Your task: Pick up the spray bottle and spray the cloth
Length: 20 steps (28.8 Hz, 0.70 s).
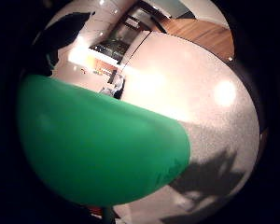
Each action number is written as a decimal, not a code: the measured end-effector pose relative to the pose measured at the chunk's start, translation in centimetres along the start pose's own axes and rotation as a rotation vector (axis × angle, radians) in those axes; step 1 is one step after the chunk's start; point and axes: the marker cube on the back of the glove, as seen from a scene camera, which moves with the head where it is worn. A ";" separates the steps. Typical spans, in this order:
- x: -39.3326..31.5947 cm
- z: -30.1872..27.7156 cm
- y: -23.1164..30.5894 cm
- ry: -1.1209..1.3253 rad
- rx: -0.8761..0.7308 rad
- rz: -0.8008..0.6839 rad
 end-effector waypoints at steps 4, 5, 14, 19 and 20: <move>0.0 -1.6 1.4 0.048 -0.008 0.090; 0.3 -2.3 1.9 0.088 -0.013 0.104; -1.1 -0.9 -2.0 0.686 -0.190 -0.016; -3.2 0.6 -4.0 1.047 -0.235 -0.084; -3.5 0.6 -4.2 1.104 -0.235 -0.096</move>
